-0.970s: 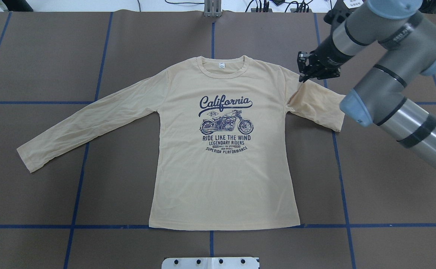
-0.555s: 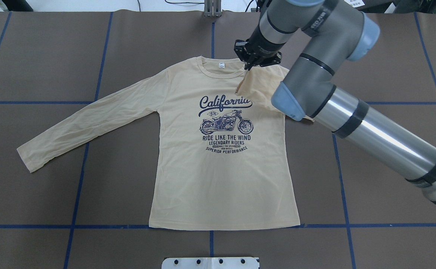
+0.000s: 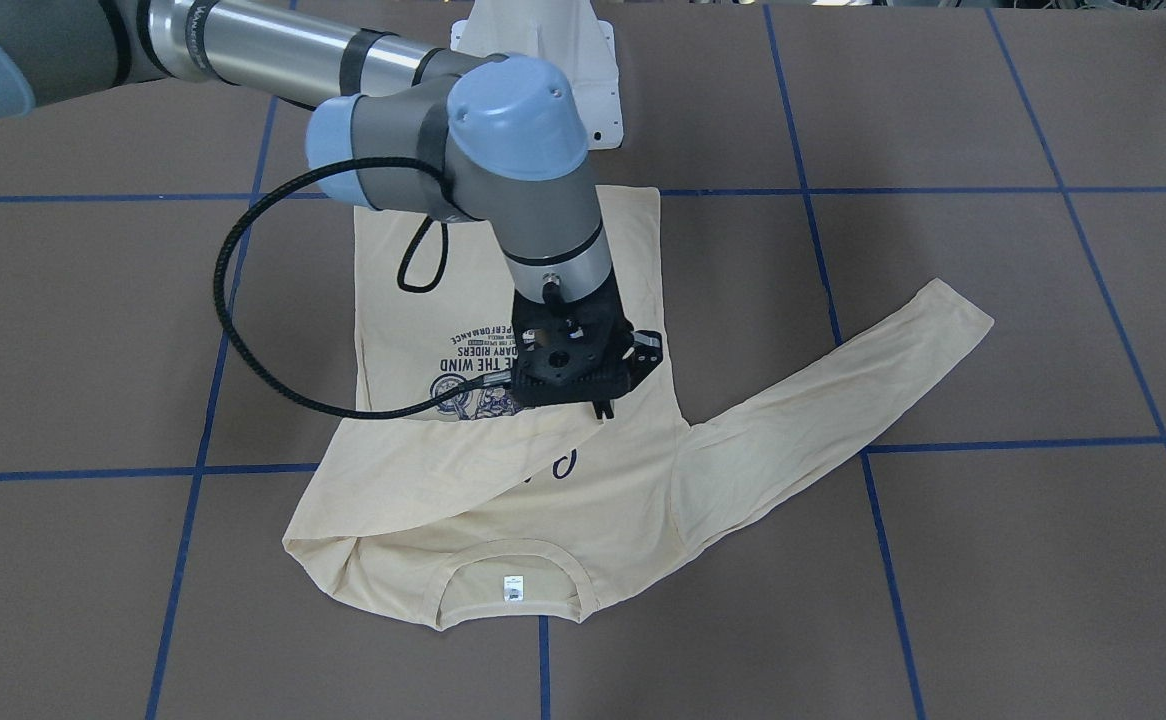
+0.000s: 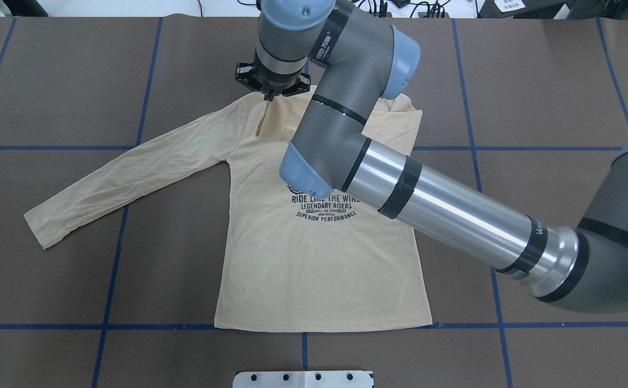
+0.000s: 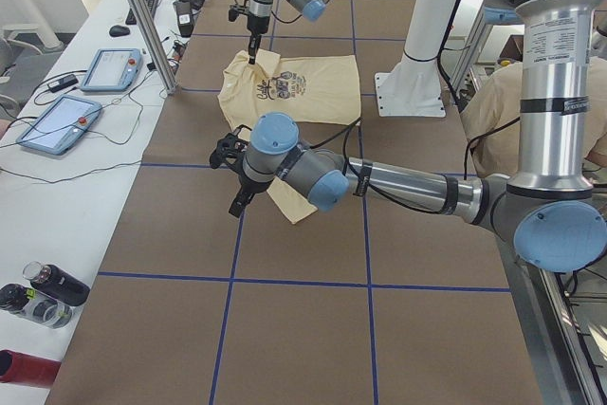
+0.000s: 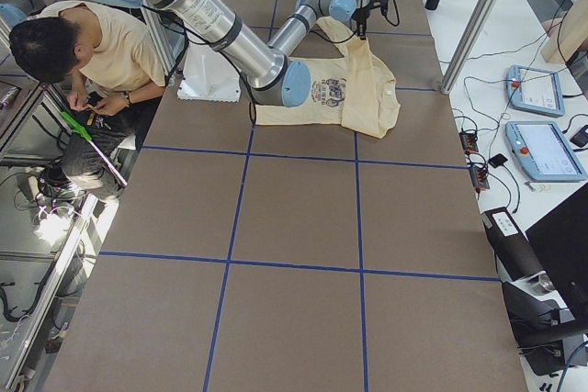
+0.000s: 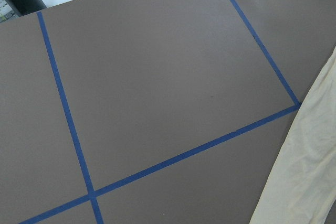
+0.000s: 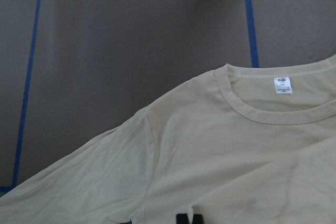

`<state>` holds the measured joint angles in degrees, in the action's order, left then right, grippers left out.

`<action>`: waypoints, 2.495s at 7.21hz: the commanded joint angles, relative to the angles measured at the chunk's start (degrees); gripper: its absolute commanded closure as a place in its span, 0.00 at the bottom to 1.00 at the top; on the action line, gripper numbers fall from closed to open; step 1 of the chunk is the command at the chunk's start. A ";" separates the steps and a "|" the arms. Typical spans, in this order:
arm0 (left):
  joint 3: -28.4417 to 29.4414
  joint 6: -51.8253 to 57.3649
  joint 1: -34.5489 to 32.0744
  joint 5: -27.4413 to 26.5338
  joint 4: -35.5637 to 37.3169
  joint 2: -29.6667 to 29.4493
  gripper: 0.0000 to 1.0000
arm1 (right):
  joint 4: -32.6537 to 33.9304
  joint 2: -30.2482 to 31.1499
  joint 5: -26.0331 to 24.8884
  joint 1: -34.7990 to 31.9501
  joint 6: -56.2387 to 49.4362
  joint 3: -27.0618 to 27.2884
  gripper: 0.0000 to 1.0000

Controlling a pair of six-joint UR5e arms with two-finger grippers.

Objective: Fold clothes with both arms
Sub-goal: 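Carry the grasped sleeve with the right gripper across the shirt body, then lay the sleeve down near the far shoulder and open the right gripper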

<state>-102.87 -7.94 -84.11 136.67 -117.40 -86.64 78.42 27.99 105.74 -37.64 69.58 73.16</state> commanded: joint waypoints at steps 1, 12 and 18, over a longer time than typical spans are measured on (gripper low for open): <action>-0.05 -0.06 0.00 0.00 -0.02 0.07 0.00 | 0.07 -0.66 -4.84 3.62 -1.72 -0.73 1.00; -0.75 -0.24 0.00 0.09 0.07 0.42 0.00 | -0.81 -10.24 -11.26 8.10 -3.57 -14.88 1.00; -1.37 -0.32 0.00 0.44 0.07 0.77 0.00 | -3.71 -13.13 -11.97 8.63 -3.39 -20.23 1.00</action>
<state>-104.00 -8.25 -84.14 137.08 -117.33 -85.98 74.88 16.24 93.87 -29.06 66.07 54.68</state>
